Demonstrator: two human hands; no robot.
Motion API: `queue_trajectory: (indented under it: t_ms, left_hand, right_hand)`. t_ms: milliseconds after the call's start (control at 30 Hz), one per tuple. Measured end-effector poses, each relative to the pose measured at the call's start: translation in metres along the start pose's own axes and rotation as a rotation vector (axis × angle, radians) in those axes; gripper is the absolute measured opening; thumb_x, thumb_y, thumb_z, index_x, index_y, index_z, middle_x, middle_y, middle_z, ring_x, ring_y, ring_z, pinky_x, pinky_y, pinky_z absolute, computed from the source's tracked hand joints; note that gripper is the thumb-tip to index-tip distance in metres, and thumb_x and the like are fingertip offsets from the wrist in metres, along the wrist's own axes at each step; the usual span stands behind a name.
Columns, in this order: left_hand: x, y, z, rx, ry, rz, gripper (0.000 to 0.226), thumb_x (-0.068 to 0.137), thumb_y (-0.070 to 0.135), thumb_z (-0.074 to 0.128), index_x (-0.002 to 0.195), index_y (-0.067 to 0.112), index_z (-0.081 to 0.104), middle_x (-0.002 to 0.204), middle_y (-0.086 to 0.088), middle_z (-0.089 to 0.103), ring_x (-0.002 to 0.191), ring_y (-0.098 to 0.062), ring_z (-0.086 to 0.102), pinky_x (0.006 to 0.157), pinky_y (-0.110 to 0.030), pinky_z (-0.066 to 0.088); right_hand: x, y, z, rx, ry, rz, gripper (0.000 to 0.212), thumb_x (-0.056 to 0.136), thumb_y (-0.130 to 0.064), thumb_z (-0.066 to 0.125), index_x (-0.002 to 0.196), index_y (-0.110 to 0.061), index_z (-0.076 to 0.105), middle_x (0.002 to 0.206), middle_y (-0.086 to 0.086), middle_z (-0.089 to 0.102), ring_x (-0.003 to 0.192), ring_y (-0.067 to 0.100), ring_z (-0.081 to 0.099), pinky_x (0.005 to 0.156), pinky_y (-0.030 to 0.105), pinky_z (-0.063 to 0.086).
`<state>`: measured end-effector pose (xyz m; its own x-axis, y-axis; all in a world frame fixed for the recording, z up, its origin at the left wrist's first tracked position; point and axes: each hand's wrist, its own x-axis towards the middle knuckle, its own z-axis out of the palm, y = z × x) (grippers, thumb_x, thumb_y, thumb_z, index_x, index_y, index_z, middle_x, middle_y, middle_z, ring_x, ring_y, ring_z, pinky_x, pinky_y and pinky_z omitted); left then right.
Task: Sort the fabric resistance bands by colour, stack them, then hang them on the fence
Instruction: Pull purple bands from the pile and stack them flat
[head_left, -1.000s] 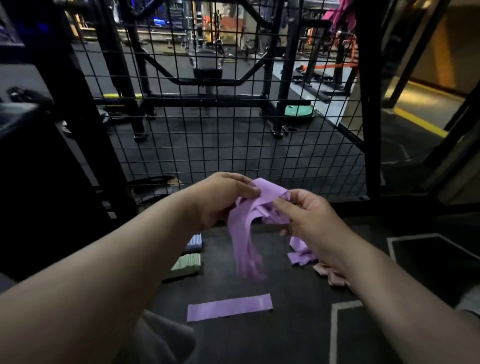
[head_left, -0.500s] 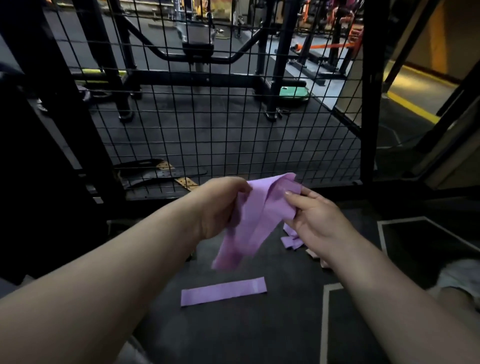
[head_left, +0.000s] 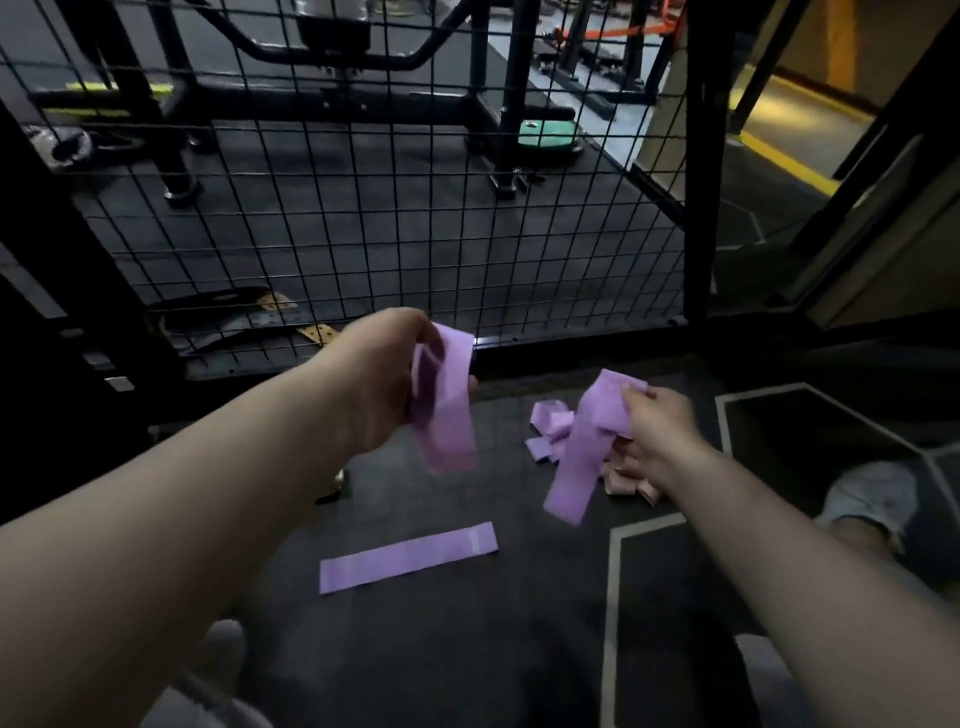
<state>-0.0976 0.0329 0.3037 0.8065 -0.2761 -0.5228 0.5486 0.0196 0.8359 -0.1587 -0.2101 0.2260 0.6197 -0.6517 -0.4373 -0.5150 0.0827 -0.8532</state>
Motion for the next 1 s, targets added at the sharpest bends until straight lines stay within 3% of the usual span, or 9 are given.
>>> queue_trajectory:
  t_ms: [133, 233, 300, 400, 500, 567, 700, 833, 1000]
  left_hand:
    - [0.005, -0.004, -0.001, 0.108, -0.006, 0.014, 0.054, 0.079, 0.011, 0.049, 0.13, -0.007, 0.054, 0.101, -0.019, 0.068, 0.063, -0.022, 0.064, 0.056, -0.028, 0.042]
    - [0.004, -0.004, 0.004, 0.139, -0.031, 0.038, 0.055, 0.076, 0.013, 0.049, 0.126, -0.009, 0.055, 0.096, -0.016, 0.061, 0.071, -0.025, 0.059, 0.063, -0.033, 0.043]
    - [0.001, -0.004, 0.009, 0.15, -0.076, 0.036, 0.055, 0.071, 0.017, 0.051, 0.122, -0.003, 0.061, 0.102, -0.013, 0.055, 0.078, -0.028, 0.053, 0.065, -0.034, 0.041]
    - [-0.008, -0.003, 0.017, 0.192, -0.152, 0.031, 0.035, 0.068, 0.021, 0.055, 0.101, 0.009, 0.058, 0.095, -0.014, 0.053, 0.078, -0.028, 0.05, 0.065, -0.034, 0.04]
    - [-0.014, -0.005, 0.019, 0.256, -0.216, 0.017, 0.031, 0.064, 0.022, 0.06, 0.092, 0.009, 0.058, 0.091, -0.016, 0.052, 0.075, -0.03, 0.048, 0.065, -0.037, 0.037]
    - [-0.017, -0.006, 0.018, 0.336, -0.262, 0.028, 0.029, 0.068, 0.019, 0.06, 0.095, 0.008, 0.06, 0.088, -0.017, 0.053, 0.072, -0.03, 0.048, 0.064, -0.036, 0.039]
    - [-0.019, -0.009, 0.009, 0.397, -0.302, 0.086, 0.018, 0.084, -0.002, 0.051, 0.09, 0.007, 0.065, 0.08, -0.018, 0.06, 0.061, -0.027, 0.058, 0.055, -0.028, 0.05]
    - [-0.02, -0.009, -0.003, 0.407, -0.303, 0.075, 0.029, 0.084, -0.005, 0.047, 0.098, 0.006, 0.069, 0.086, -0.013, 0.067, 0.068, -0.026, 0.061, 0.059, -0.03, 0.051]
    - [-0.018, -0.01, -0.011, 0.407, -0.29, 0.075, 0.043, 0.083, -0.007, 0.045, 0.106, 0.015, 0.074, 0.093, -0.008, 0.072, 0.073, -0.025, 0.064, 0.07, -0.039, 0.054]
  right_hand:
    - [0.024, 0.004, -0.02, 0.029, 0.082, -0.082, 0.03, 0.101, -0.023, 0.049, 0.13, -0.017, 0.057, 0.112, 0.008, 0.065, 0.082, 0.021, 0.065, 0.052, 0.027, 0.05]
    - [0.028, 0.01, -0.026, -0.033, 0.128, -0.159, 0.051, 0.101, -0.025, 0.051, 0.148, -0.03, 0.033, 0.134, -0.002, 0.046, 0.101, 0.021, 0.059, 0.072, 0.034, 0.055]
    - [0.024, 0.015, -0.02, -0.086, 0.079, -0.114, 0.044, 0.094, -0.038, 0.057, 0.136, -0.042, 0.043, 0.125, -0.002, 0.05, 0.085, 0.021, 0.063, 0.072, 0.043, 0.059]
    - [0.0, 0.014, -0.002, -0.061, -0.301, 0.11, 0.037, 0.095, -0.057, 0.045, 0.105, -0.025, 0.063, 0.117, 0.008, 0.069, 0.096, 0.029, 0.07, 0.078, 0.037, 0.05]
    - [-0.035, 0.011, 0.017, 0.025, -0.768, 0.289, 0.075, 0.098, -0.066, 0.02, 0.126, -0.006, 0.056, 0.12, 0.013, 0.069, 0.114, 0.028, 0.066, 0.103, 0.044, 0.041]
    - [-0.048, 0.007, 0.026, 0.183, -0.891, 0.313, 0.08, 0.098, -0.066, 0.027, 0.13, 0.003, 0.053, 0.116, 0.013, 0.07, 0.106, 0.028, 0.067, 0.097, 0.04, 0.045]
    - [-0.052, -0.006, 0.032, 0.487, -0.902, 0.358, 0.067, 0.097, -0.045, 0.054, 0.146, 0.0, 0.041, 0.11, 0.014, 0.057, 0.087, 0.019, 0.053, 0.081, 0.031, 0.042]
    - [-0.059, -0.007, 0.029, 0.391, -0.921, 0.301, 0.032, 0.098, -0.036, 0.051, 0.102, -0.006, 0.061, 0.079, 0.006, 0.057, 0.068, 0.015, 0.057, 0.067, 0.028, 0.043]
    - [-0.063, -0.017, 0.028, 0.591, -0.674, 0.139, 0.008, 0.096, -0.008, 0.054, 0.091, -0.013, 0.058, 0.073, 0.002, 0.058, 0.064, 0.008, 0.057, 0.06, 0.021, 0.052]
